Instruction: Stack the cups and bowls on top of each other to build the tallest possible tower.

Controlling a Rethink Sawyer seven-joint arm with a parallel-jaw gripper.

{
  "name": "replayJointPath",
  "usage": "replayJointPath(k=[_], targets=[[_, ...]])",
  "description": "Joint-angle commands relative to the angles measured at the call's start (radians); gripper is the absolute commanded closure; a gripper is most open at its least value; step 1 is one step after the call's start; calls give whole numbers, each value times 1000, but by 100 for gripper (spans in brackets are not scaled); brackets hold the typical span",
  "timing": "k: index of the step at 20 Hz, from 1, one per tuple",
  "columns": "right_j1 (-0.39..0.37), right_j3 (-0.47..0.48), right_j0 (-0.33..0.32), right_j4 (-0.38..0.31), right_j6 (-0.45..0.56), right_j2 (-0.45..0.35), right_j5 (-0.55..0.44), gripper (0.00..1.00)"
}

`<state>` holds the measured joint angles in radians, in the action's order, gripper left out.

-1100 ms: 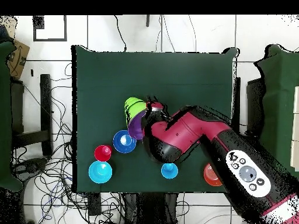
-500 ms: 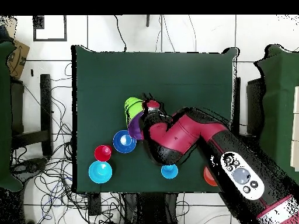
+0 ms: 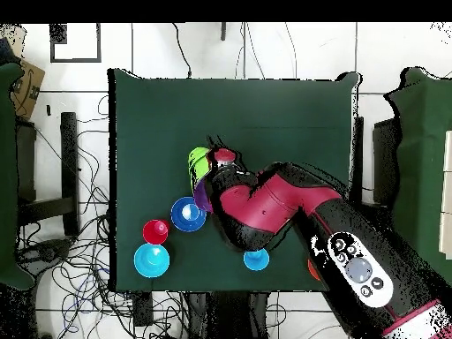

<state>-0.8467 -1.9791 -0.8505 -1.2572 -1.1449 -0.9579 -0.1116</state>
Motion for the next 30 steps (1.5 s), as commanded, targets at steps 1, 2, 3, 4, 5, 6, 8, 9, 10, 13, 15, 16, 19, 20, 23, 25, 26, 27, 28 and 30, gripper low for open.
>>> replayJointPath(k=[1, 2, 3, 4, 5, 6, 8, 9, 10, 13, 15, 16, 19, 20, 23, 25, 26, 27, 28, 30], targets=[[52, 1, 57, -58, -67, 109, -40, 0], [66, 2, 53, -52, -49, 106, -57, 0], [85, 3, 43, -42, -18, 97, -80, 0], [109, 6, 34, -28, 18, 91, -111, 0], [121, 6, 28, -22, 38, 88, -125, 0], [130, 7, 26, -18, 52, 88, -136, 0], [138, 9, 24, -12, 67, 87, -150, 0], [139, 9, 25, -11, 69, 87, -152, 0], [139, 10, 21, -2, 78, 82, -160, 0], [142, 10, 22, 3, 89, 84, -171, 0], [144, 13, 25, 0, 88, 88, -174, 0], [145, 14, 27, -2, 88, 88, -175, 0], [148, 17, 29, -7, 83, 91, -177, 0], [149, 16, 27, -2, 89, 89, -184, 0], [144, 21, 37, 0, 91, 112, -214, 0], [138, 30, 56, -11, 77, 143, -235, 0], [137, 32, 61, -18, 72, 150, -234, 0], [136, 33, 62, -19, 70, 152, -231, 0], [136, 33, 60, -17, 74, 154, -230, 0], [132, 35, 66, -22, 63, 166, -223, 0]])
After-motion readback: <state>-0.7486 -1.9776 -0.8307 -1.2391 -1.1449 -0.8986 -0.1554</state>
